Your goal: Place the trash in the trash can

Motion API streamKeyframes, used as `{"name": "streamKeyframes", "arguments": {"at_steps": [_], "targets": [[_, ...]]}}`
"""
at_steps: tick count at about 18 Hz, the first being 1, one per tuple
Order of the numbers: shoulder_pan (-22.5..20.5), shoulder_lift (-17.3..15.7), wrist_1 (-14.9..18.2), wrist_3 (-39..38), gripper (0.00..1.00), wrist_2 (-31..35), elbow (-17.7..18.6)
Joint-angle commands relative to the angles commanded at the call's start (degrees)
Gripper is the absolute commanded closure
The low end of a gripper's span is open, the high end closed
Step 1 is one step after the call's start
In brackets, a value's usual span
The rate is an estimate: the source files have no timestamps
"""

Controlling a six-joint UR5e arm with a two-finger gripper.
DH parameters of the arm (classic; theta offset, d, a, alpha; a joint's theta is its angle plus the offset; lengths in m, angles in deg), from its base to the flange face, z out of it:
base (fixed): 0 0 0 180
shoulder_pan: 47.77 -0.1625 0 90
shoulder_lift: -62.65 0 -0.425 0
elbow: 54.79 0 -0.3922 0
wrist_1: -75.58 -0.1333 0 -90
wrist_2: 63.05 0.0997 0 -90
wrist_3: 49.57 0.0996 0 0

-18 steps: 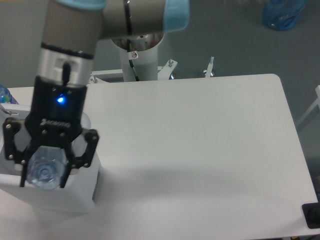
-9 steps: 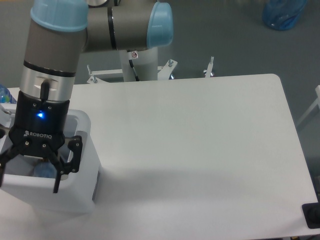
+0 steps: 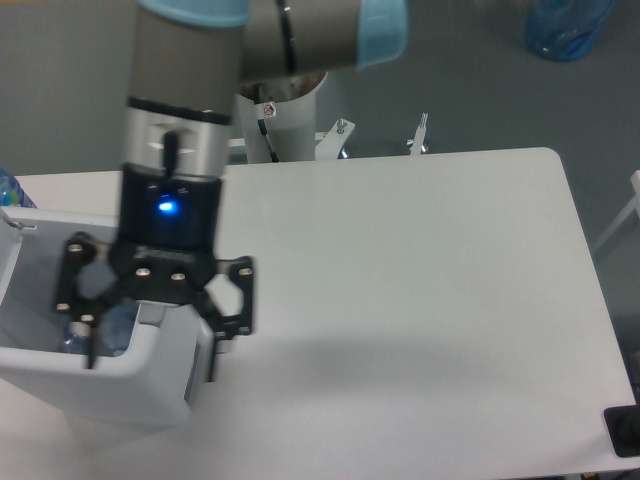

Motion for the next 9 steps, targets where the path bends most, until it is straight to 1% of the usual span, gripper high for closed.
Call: {"name": "streamKeyframes", "arguments": {"at_steps": [2, 4, 6, 7, 8, 9], "targets": [[-1.1, -1.3, 1.0, 6.2, 0.0, 5.7, 0.9], [-1.8, -1.8, 5.1, 14.0, 0.0, 11.2, 0.9], [-2.2, -2.3, 9.7, 19.8, 0.0, 14.2, 1.0], [-2.4, -3.1, 11.9, 22.5, 0.0, 15.7, 1.1], [-2.6, -3.8, 13.5, 25.4, 0.0, 17.4, 1.6], [-2.7, -4.4, 14.1, 27.9, 0.0, 19.3, 2.8]]}}
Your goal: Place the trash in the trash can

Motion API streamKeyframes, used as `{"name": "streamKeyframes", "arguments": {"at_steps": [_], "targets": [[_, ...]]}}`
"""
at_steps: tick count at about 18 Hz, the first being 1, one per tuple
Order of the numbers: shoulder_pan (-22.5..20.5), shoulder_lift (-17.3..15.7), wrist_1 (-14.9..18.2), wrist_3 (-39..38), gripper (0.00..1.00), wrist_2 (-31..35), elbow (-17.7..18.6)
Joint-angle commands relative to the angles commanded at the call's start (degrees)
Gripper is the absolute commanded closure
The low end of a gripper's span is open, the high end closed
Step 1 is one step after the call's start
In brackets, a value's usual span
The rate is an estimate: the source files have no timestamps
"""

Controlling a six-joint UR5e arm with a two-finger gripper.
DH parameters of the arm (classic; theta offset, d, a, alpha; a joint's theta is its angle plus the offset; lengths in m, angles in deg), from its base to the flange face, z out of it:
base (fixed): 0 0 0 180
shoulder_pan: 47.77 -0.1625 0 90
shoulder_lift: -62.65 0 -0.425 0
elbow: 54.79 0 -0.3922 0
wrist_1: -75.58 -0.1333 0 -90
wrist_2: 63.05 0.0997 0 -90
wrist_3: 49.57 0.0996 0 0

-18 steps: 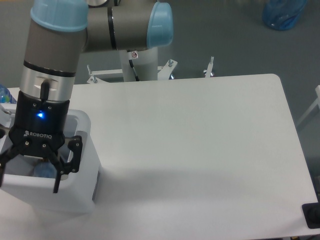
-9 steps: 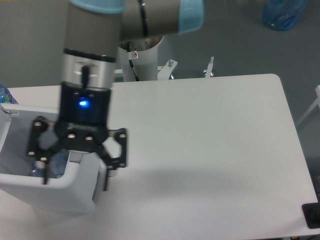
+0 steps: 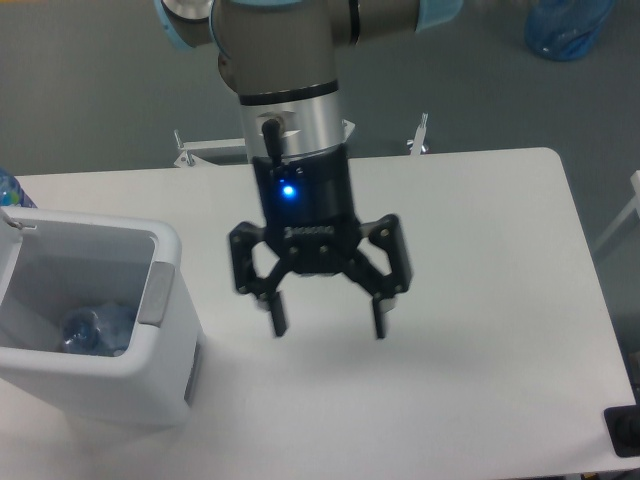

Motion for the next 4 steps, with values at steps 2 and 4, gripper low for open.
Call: {"name": "streamKeyframes", "arguments": {"at_steps": [2, 4], "targets": [[-0.4, -0.9, 0.3, 2.7, 0.0, 1.7, 1.6], [-1.3, -1.6, 0.4, 3.0, 0.0, 1.5, 1.6]]}}
